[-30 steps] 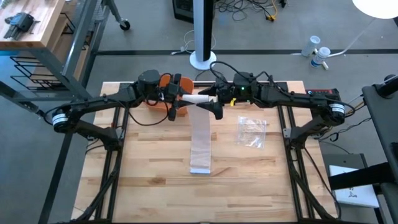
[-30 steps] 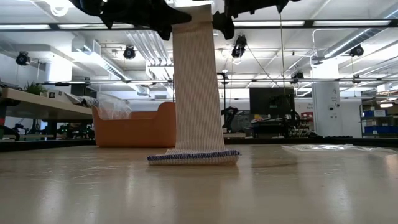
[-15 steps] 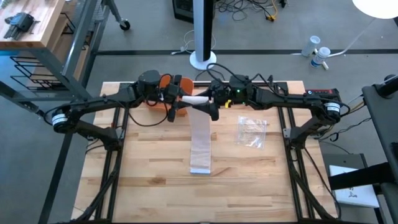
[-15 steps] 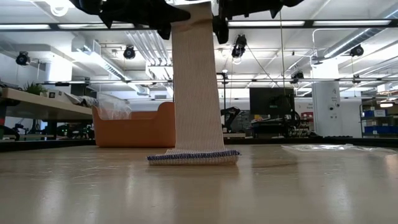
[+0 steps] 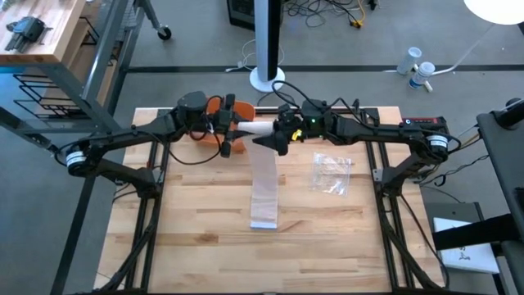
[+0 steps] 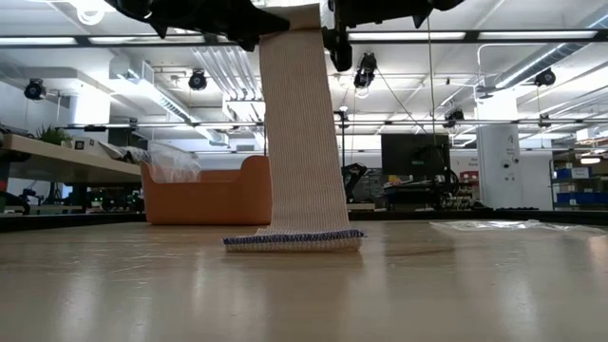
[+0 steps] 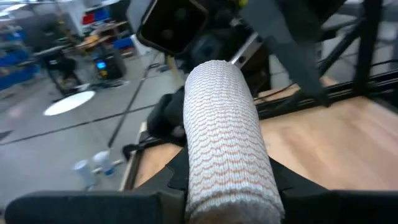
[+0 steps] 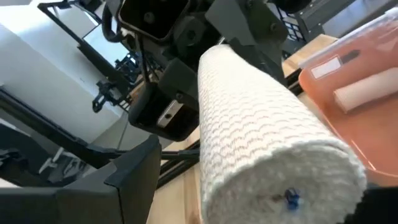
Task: Roll bandage
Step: Roll the white bandage
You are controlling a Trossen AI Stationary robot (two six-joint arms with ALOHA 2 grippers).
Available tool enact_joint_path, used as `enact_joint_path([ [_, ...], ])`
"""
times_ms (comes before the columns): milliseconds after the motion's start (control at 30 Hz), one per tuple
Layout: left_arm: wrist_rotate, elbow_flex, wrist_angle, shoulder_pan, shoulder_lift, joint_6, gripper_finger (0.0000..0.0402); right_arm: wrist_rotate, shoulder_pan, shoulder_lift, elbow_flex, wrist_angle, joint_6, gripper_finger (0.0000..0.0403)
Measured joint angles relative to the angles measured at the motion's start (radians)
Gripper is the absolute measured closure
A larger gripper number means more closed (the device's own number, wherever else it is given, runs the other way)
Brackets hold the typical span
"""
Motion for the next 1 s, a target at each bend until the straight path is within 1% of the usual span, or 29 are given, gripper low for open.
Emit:
enact_joint_path([
  [67,-0.019,0.0,0.001,0.0,0.0,0.011,0.0318,0.001,0.0,0.0,0.0,0.001,0.0,0.0138],
  [167,-0.018,0.0,-0.002,0.0,0.0,0.034,0.0318,0.005,0.002,0.0,0.0,0.002,0.0,0.0136],
  [333,-0.019,0.0,-0.008,-0.001,-0.006,0.128,0.0318,0.005,0.002,0.0,0.0,0.004,0.032,0.014],
  [600,-0.018,0.0,-0.007,-0.001,-0.013,0.377,0.0318,0.006,0.002,0.0,0.0,0.03,0.13,0.0153],
  [833,-0.017,0.0,-0.006,-0.001,-0.01,0.5,0.0318,0.009,0.002,0.0,0.0,0.042,0.166,0.0149],
  [1000,-0.018,-0.002,-0.005,-0.001,-0.012,0.635,0.0321,0.017,0.002,0.0,-0.001,0.057,0.193,0.0157],
])
